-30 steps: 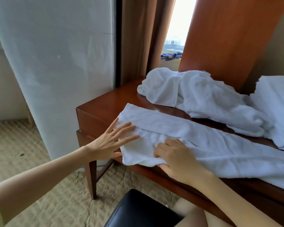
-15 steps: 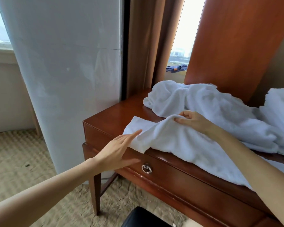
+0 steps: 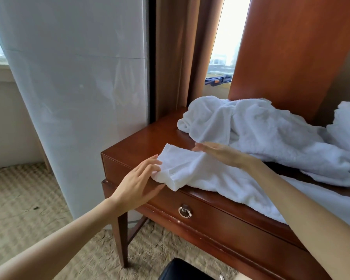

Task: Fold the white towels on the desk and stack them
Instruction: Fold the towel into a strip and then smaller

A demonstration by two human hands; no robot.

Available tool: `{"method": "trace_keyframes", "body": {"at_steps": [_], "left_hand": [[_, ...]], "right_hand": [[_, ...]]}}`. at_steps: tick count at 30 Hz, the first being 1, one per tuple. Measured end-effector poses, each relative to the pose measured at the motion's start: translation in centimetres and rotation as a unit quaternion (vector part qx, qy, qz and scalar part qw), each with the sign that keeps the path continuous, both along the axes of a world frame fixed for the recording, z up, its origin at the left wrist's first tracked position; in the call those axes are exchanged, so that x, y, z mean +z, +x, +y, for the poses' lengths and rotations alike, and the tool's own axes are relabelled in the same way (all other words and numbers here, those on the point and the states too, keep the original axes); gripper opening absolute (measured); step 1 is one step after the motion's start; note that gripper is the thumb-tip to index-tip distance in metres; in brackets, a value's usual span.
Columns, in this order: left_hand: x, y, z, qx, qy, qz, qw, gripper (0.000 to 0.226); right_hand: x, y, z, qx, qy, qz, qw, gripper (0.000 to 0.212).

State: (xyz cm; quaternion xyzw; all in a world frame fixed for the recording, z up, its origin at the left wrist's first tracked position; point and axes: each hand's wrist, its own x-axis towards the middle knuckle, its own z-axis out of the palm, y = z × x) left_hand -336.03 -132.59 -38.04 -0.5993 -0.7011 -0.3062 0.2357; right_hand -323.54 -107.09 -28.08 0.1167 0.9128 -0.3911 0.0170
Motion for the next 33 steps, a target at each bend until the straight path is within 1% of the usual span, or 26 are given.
{"method": "trace_keyframes", "body": {"at_steps": [1,2,3,4,6,7,9,11,12,14,16,17,19,21,24,25,27,29,31,33], "left_hand": [[-0.1,-0.2,-0.1,0.003,-0.004,0.017,1.000,0.036],[0.0,-0.4,-0.1,0.001,-0.007,0.027,1.000,0.037],[0.1,-0.5,-0.1,-0.003,-0.007,0.029,1.000,0.037],[0.2,-0.6,-0.2,-0.007,-0.005,0.027,1.000,0.036],[0.4,-0.9,-0.4,-0.006,0.001,0.014,1.000,0.034],[0.4,-0.9,-0.4,-0.002,0.006,-0.008,1.000,0.034],[0.7,-0.7,-0.3,0.000,0.032,-0.105,0.994,0.039],[1.1,-0.6,0.2,-0.003,0.078,-0.224,0.971,0.045],[1.3,-0.7,0.4,0.000,0.095,-0.266,0.959,0.046],[1.3,-0.9,0.6,0.025,0.108,-0.302,0.947,0.044],[1.3,-0.9,0.5,0.063,0.118,-0.307,0.942,0.042],[1.3,-0.9,0.4,0.081,0.119,-0.301,0.943,0.042],[1.0,-1.2,0.1,0.122,0.105,-0.261,0.952,0.046],[1.2,-1.8,-0.2,0.155,0.088,-0.231,0.956,0.047],[2.0,-2.4,-0.4,0.186,0.082,-0.225,0.953,0.048],[2.2,-2.5,-0.4,0.195,0.079,-0.216,0.953,0.046],[2.5,-2.7,-0.5,0.218,0.062,-0.202,0.953,0.033],[2.9,-2.8,-0.5,0.231,0.052,-0.214,0.948,0.024],[3.2,-2.7,-0.6,0.224,0.048,-0.227,0.947,0.028],[3.3,-2.4,-0.8,0.209,0.059,-0.218,0.952,0.034]], "right_hand": [[0.4,-0.5,-0.5,0.032,0.015,-0.011,0.999,0.069],[0.7,-0.9,-0.8,0.068,0.034,-0.026,0.997,0.053],[1.1,-1.3,-1.2,0.100,0.055,-0.045,0.992,0.037],[1.4,-1.6,-1.4,0.125,0.069,-0.062,0.988,0.026],[1.6,-2.1,-1.6,0.147,0.066,-0.079,0.984,0.018],[1.6,-2.3,-1.6,0.147,0.049,-0.075,0.985,0.016],[1.6,-2.8,-1.4,0.120,0.001,-0.046,0.992,0.015],[1.4,-3.8,-1.1,0.065,-0.029,0.009,0.997,0.013],[1.2,-4.4,-0.9,0.028,-0.032,0.042,0.998,0.012],[0.4,-5.6,-0.5,-0.048,-0.029,0.101,0.993,0.012],[-0.7,-6.9,-0.4,-0.074,-0.020,0.120,0.990,0.013],[-1.4,-7.4,-0.5,-0.069,-0.005,0.108,0.992,0.013],[-2.8,-8.0,-0.8,-0.057,0.026,0.084,0.994,0.015],[-3.8,-8.5,-1.1,-0.072,0.039,0.097,0.992,0.017],[-4.2,-9.3,-1.5,-0.082,0.056,0.121,0.988,0.016],[-4.1,-9.5,-1.6,-0.075,0.053,0.122,0.988,0.015],[-3.7,-9.9,-1.8,-0.062,0.047,0.124,0.989,0.012],[-3.2,-10.2,-2.0,-0.060,0.049,0.126,0.989,0.010],[-2.8,-10.7,-2.4,-0.053,0.045,0.122,0.990,0.010],[-2.4,-11.2,-2.8,-0.047,0.044,0.118,0.991,0.013]]}}
